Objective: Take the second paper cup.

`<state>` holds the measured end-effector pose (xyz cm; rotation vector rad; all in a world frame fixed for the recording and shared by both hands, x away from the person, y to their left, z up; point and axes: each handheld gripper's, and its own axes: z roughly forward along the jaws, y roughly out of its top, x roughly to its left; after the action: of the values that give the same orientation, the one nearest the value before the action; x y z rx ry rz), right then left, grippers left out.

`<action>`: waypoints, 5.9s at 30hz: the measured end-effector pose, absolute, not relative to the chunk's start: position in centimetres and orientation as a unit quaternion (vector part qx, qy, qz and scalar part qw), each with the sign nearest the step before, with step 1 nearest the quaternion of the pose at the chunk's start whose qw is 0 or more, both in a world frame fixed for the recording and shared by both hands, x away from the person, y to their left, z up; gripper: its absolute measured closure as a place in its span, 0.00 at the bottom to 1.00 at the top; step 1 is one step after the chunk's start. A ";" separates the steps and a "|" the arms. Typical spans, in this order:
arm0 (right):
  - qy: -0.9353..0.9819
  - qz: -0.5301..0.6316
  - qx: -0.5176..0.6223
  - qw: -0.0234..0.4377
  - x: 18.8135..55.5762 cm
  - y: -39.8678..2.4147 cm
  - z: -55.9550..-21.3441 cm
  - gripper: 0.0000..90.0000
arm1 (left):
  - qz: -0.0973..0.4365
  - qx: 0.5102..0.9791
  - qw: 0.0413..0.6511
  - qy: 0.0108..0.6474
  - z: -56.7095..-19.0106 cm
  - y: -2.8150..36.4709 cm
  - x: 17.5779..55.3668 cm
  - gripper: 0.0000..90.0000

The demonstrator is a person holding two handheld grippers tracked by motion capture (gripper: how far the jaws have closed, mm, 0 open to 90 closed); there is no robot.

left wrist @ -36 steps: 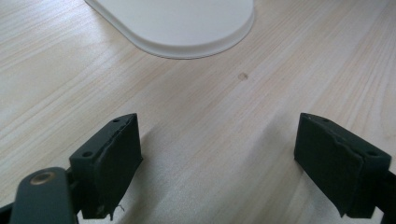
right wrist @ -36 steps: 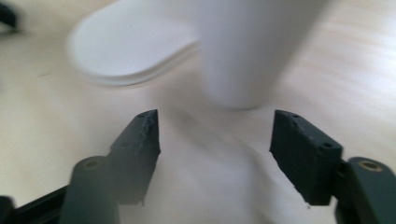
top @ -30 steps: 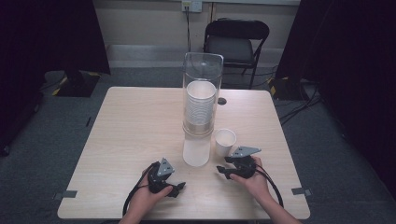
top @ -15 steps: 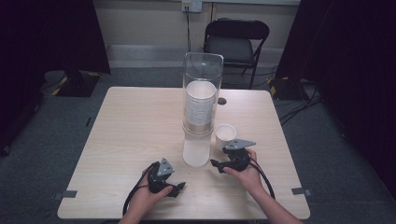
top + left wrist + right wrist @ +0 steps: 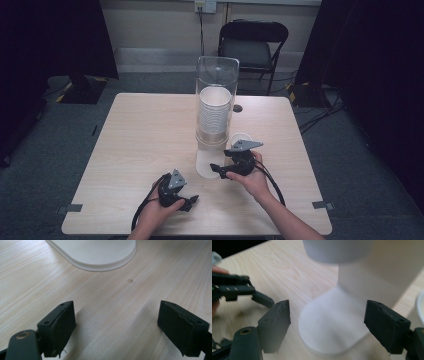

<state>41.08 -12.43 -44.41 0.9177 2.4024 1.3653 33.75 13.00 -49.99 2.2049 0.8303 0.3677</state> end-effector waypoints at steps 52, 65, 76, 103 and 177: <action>0.797 0.482 0.304 0.202 42.6 -10.0 -44.6 0.41 | 0.141 0.856 0.377 0.324 -50.1 13.0 33.8 0.16; 0.789 0.501 0.302 0.189 42.2 -10.3 -44.6 0.25 | 0.143 0.858 0.371 0.325 -50.0 13.0 33.7 0.16; 0.772 0.527 0.289 0.207 42.7 -9.7 -42.4 0.31 | 0.144 0.858 0.372 0.325 -50.0 13.0 33.7 0.16; 0.808 0.472 0.303 0.181 42.7 -9.7 -45.6 0.42 | 0.144 0.858 0.370 0.327 -50.0 13.0 33.7 0.16; 0.818 0.410 0.367 0.168 36.5 -24.8 -47.7 0.16 | 0.142 0.858 0.373 0.323 -50.0 13.0 33.8 0.15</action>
<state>36.47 -24.77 -47.72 1.0442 2.3265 1.1654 33.77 12.97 -50.04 2.1994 0.8276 0.3645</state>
